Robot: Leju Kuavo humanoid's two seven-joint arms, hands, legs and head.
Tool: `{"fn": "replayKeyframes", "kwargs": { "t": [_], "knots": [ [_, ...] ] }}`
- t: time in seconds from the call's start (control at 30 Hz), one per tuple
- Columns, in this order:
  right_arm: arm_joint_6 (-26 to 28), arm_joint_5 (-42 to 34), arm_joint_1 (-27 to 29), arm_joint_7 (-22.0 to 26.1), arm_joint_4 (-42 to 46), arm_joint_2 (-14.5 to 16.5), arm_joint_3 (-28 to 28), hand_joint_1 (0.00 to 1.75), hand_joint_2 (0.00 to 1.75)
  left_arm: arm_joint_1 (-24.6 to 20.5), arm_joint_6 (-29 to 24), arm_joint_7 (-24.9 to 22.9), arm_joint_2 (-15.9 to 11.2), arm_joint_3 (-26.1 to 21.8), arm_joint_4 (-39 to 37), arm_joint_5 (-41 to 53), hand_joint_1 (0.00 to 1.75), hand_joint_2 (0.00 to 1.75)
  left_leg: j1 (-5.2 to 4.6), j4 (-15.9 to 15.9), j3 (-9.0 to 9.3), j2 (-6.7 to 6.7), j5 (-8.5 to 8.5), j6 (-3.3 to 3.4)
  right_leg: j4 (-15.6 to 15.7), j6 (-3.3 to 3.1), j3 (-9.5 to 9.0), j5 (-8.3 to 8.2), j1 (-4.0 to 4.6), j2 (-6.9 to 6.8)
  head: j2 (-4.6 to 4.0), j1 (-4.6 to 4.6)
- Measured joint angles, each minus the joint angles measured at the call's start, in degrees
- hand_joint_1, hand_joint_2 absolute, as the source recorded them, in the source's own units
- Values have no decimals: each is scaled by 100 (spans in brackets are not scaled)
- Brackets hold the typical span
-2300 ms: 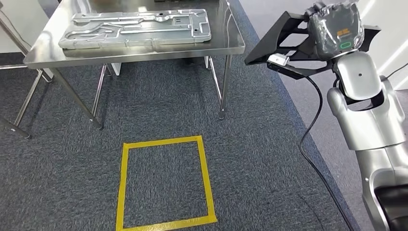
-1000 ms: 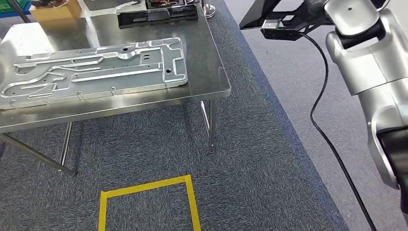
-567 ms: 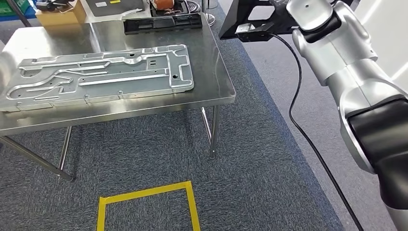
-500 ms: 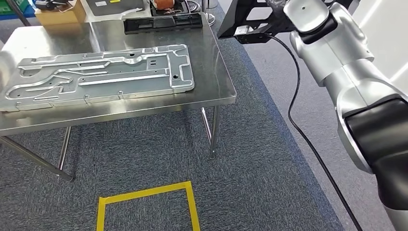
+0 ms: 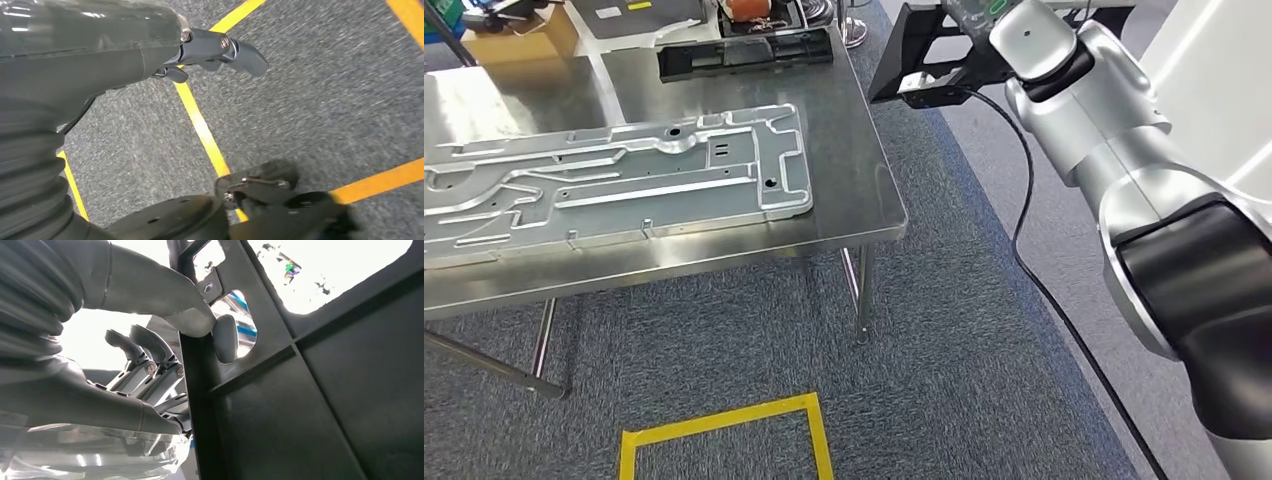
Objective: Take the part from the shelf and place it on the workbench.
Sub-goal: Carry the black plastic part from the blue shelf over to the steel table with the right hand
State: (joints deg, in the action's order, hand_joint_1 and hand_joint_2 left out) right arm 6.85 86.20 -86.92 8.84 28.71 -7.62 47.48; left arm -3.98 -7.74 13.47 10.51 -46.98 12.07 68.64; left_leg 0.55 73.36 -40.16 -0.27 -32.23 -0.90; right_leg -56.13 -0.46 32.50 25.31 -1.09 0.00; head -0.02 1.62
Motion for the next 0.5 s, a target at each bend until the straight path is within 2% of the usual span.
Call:
{"fn": "replayKeyframes", "kwargs": {
  "t": [0.03,0.07,0.1,0.13,0.17,0.2,0.23,0.27,0.3,0.33,0.37,0.4,0.43,0.5],
  "knots": [
    [-1,0,11,3,-26,11,5,175,175,-1,1,1,0,-10,0,-4,0,175,7,-10,-135,3,-198,-12,6,10,-116,89,-5,0,0,0],
    [-1,0,19,7,-50,22,11,175,175,-2,1,2,0,-20,0,-10,0,175,13,-161,-203,6,-285,-17,8,25,-239,185,-12,-1,0,1],
    [1,0,26,9,-73,33,17,175,175,0,1,3,0,-27,0,-15,0,175,20,-434,-216,9,-176,-10,8,42,-364,283,-20,-1,0,0],
    [2,0,35,11,-100,45,25,175,175,14,2,3,1,-31,-4,-19,0,175,27,-795,-199,15,191,5,12,63,-468,379,-25,1,0,0],
    [9,0,43,15,-129,59,36,175,175,28,1,4,2,-35,-11,-25,0,175,26,-1156,-179,25,692,20,4,90,-562,472,-22,14,0,0],
    [16,0,48,24,-158,71,49,175,175,30,1,5,3,-38,-17,-31,0,175,16,-1408,-150,34,1102,41,12,129,-636,561,-16,31,0,-1],
    [24,-1,52,34,-181,78,60,175,175,25,2,7,4,-41,-24,-34,0,175,2,-1560,-123,40,1380,71,21,174,-712,624,-13,49,0,-2],
    [32,-7,44,45,-196,86,69,175,175,8,1,7,4,-44,-27,-37,0,175,-17,-1606,-82,42,1433,108,-1,223,-772,642,-14,66,0,-2],
    [34,-19,26,51,-204,89,73,175,175,-9,1,5,3,-47,-26,-38,0,175,-27,-1591,-12,38,1352,156,-58,266,-788,626,-29,70,0,-2],
    [36,-37,4,51,-209,91,73,175,175,-11,1,4,1,-52,-26,-34,0,175,-32,-1603,63,33,1297,205,-222,292,-744,560,-48,60,0,-1],
    [36,-60,-19,48,-217,93,73,175,175,-8,1,2,-2,-60,-25,-31,0,175,-38,-1611,146,30,1239,250,-500,302,-593,488,-59,48,0,-1],
    [36,-81,-32,44,-227,100,73,175,175,-7,1,2,-4,-67,-24,-27,0,175,-44,-1616,230,27,1181,286,-855,300,-359,471,-65,34,0,-2],
    [33,-99,-34,38,-240,108,73,175,175,-9,2,2,-6,-73,-24,-23,0,175,-52,-1618,308,24,1110,313,-1226,293,-73,531,-56,23,0,-2],
    [22,-128,-13,17,-281,135,73,175,175,-19,13,2,-7,-79,-24,-13,0,175,-69,-1619,484,-7,951,344,-1714,287,469,929,-23,21,0,-2]
  ]
}}
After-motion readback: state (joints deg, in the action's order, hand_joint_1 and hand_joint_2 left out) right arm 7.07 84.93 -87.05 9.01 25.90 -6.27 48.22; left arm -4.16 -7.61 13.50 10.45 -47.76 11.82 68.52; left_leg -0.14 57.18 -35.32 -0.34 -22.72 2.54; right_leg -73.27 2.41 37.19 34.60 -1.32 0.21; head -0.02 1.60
